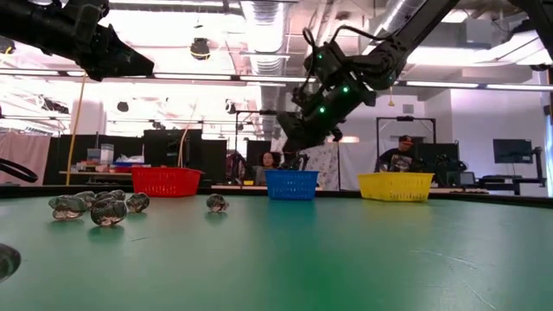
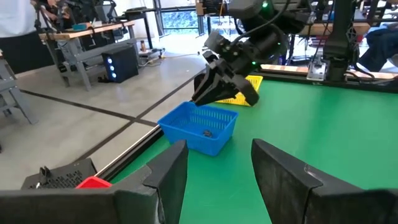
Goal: Sort Halloween decoration
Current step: Put the black skull toy into the blue bin
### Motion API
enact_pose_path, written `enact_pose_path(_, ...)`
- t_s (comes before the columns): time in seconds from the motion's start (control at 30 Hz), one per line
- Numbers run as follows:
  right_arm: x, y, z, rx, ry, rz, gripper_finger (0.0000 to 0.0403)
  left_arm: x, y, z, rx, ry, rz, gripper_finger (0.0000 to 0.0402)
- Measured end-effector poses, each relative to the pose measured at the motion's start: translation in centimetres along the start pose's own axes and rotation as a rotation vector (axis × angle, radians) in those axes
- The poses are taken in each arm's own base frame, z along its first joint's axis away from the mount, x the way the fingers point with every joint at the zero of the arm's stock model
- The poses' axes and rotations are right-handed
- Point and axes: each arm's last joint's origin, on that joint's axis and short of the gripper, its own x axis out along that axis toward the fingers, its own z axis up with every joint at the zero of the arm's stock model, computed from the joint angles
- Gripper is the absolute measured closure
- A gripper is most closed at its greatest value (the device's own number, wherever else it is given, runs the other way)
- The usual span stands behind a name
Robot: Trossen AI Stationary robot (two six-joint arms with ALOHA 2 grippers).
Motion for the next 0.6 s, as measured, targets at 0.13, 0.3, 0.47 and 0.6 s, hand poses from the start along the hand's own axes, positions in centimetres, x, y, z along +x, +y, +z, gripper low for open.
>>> enact_pose_path(0.13, 0.12, -0.48, -0.15, 0.006, 0.020, -0.013, 0.0290, 0.00, 0.00, 0.01, -0.001, 0.000, 0.000, 0.0233)
enact_pose_path(0.3, 0.09, -0.37, -0.16, 0.048, 0.020, -0.010, 0.0281, 0.00, 0.00, 0.07, -0.004, -0.007, 0.000, 0.0233)
enact_pose_path(0.47, 0.11, -0.44, -0.16, 0.052, 0.020, -0.011, 0.0228, 0.00, 0.00, 0.09, -0.005, -0.008, 0.000, 0.0233)
enact_pose_path(0.6, 0.11, -0.42, -0.16, 0.052, 0.021, -0.011, 0.0206, 0.00, 0.00, 0.09, -0.005, -0.008, 0.000, 0.0233)
